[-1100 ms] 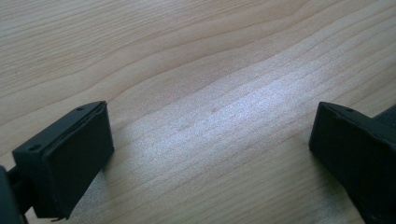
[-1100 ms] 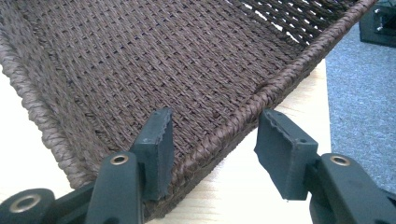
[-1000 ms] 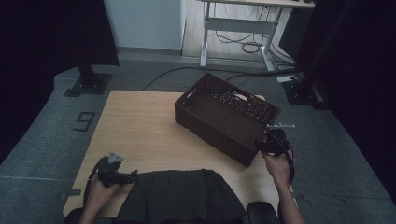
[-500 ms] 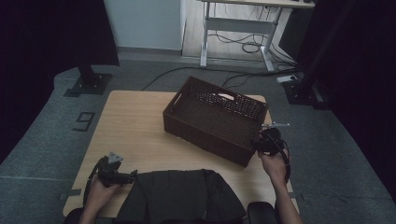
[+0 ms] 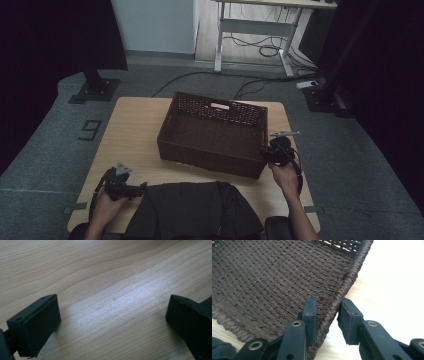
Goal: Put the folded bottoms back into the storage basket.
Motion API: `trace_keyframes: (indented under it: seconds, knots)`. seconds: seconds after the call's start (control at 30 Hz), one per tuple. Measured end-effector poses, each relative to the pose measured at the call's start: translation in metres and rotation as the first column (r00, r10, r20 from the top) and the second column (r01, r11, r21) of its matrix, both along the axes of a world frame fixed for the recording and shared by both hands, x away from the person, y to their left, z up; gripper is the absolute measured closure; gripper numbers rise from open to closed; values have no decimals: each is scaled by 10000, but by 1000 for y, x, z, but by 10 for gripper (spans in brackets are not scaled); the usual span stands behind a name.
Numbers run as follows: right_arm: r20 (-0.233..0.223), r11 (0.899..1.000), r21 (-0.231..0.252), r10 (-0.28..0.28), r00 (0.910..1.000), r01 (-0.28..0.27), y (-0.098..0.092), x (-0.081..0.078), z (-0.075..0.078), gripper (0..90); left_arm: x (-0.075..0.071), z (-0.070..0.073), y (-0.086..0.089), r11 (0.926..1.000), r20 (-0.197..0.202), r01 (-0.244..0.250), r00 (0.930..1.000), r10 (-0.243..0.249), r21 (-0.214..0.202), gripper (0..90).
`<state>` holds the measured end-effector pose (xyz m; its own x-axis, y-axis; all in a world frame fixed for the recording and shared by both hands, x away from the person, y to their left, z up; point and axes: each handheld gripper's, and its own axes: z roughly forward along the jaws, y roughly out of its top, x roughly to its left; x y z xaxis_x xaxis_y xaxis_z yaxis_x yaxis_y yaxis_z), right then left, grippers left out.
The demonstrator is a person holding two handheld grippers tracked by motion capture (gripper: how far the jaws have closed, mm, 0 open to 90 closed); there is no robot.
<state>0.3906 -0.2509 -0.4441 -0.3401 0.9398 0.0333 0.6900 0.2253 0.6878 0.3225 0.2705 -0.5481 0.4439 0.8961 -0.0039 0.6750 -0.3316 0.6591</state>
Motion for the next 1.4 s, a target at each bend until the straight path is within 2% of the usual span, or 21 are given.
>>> trace_keyframes:
  seconds: [0.5,0.8,1.07,1.23,1.4]
  knots:
    - [75,9972,155,732,9973,-733,25,-1,0,721,0,0,0,10000,-2,-3,10000,3,0,0]
    - [171,9929,333,1139,9933,-1144,43,-8,-1,717,0,0,0,10000,-7,12,10000,-12,5,0]
    - [302,9910,608,1178,9926,-1195,44,-18,-3,701,-1,0,1,10000,-11,21,10000,-21,13,0]
    - [338,9899,596,1265,9914,-1284,43,-26,-4,686,-1,0,0,10000,-7,9,10000,-9,2,0]
    - [352,9885,723,1306,9908,-1329,42,-26,-4,680,-1,0,1,10000,-6,14,10000,-14,2,0]
